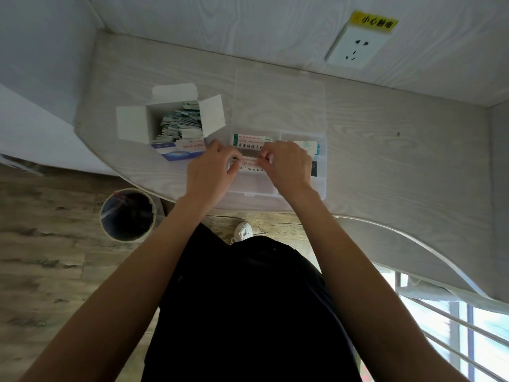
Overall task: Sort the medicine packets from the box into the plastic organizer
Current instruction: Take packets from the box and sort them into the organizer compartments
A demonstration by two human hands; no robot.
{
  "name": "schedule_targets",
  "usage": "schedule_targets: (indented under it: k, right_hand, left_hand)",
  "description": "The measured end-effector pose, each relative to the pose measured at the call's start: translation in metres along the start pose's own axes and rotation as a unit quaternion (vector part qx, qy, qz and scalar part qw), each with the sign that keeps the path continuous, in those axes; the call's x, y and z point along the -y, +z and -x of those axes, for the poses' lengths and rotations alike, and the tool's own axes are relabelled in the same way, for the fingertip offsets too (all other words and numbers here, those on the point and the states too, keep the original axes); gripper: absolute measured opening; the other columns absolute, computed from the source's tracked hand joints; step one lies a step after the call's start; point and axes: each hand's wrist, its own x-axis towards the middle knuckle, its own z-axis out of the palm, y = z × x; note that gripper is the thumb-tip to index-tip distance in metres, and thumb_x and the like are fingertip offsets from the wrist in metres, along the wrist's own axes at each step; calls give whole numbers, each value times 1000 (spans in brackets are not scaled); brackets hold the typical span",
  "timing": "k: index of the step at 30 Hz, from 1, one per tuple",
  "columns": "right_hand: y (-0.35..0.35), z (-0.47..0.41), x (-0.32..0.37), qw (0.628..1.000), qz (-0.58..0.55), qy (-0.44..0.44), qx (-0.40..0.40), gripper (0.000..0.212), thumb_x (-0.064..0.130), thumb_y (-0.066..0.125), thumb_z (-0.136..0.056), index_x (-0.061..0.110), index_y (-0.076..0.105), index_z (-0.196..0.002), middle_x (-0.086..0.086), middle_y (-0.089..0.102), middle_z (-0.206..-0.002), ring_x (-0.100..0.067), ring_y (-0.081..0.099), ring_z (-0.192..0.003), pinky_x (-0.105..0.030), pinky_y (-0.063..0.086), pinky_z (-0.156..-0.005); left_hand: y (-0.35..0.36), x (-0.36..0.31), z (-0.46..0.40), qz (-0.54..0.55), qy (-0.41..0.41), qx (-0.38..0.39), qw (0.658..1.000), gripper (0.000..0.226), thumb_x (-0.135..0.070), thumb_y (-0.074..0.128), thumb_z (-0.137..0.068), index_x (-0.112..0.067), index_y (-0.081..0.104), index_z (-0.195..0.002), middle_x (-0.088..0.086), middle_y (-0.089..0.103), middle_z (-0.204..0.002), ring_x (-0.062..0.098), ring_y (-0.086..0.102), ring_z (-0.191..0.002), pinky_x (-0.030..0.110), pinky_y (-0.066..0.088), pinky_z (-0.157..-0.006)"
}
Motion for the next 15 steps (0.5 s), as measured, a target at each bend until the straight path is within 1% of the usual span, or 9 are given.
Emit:
schedule_targets:
  k: [2,4,6,8,10,12,15]
  right_hand:
    - [1,0,-1,1000,5,-5,-9,18,34,61,-88,22,70,-97,3,59,-100,-15,54,-94,-27,36,-67]
    - [4,1,-2,1000,-4,3,-16,19,35,65,-85,20,71,-96,2,53,-100,-11,50,-86,-26,35,-65]
    - [5,2,-3,1000,-14,15,-16,21,37,66,-83,21,71,-95,4,50,-97,-8,45,-79,-24,34,-63]
    - [3,3,-3,999,-23,21,-14,23,40,66,-83,22,71,-96,7,47,-94,-7,44,-76,-24,34,-62]
    - [0,4,-5,999,-26,29,-10,27,43,65,-83,23,71,-100,5,49,-97,-8,45,-76,-25,36,-63]
    - [-3,5,-9,999,-19,38,5,28,43,61,-86,23,71,-102,2,51,-100,-9,46,-78,-26,37,-66]
    - [-4,5,-11,999,-26,41,23,25,41,59,-88,24,71,-104,0,51,-102,-9,45,-80,-27,36,-67]
  left_hand:
    - [-1,-2,-4,7,-20,9,1000,19,-32,53,-92,-23,62,-106,2,56,-97,17,58,-82,25,36,-60]
    - [-3,-4,-7,12,-31,13,999,21,-31,55,-91,-21,61,-109,2,58,-98,18,57,-82,26,35,-63]
    - [-5,-4,-11,0,-29,17,999,22,-32,55,-91,-21,63,-108,2,60,-99,16,55,-78,26,35,-64]
    - [-6,-2,-13,-14,-36,30,999,22,-35,56,-90,-22,63,-107,2,61,-99,18,57,-80,27,38,-65]
    - [-7,-1,-15,-14,-43,41,998,21,-36,56,-89,-23,62,-104,1,61,-98,20,59,-84,27,38,-67]
    - [-7,-3,-15,-20,-40,41,998,19,-35,56,-90,-22,63,-103,1,61,-97,19,58,-83,27,38,-66]
    - [-8,-5,-13,-42,-28,39,998,22,-33,54,-91,-21,63,-107,3,62,-100,20,60,-84,28,39,-65]
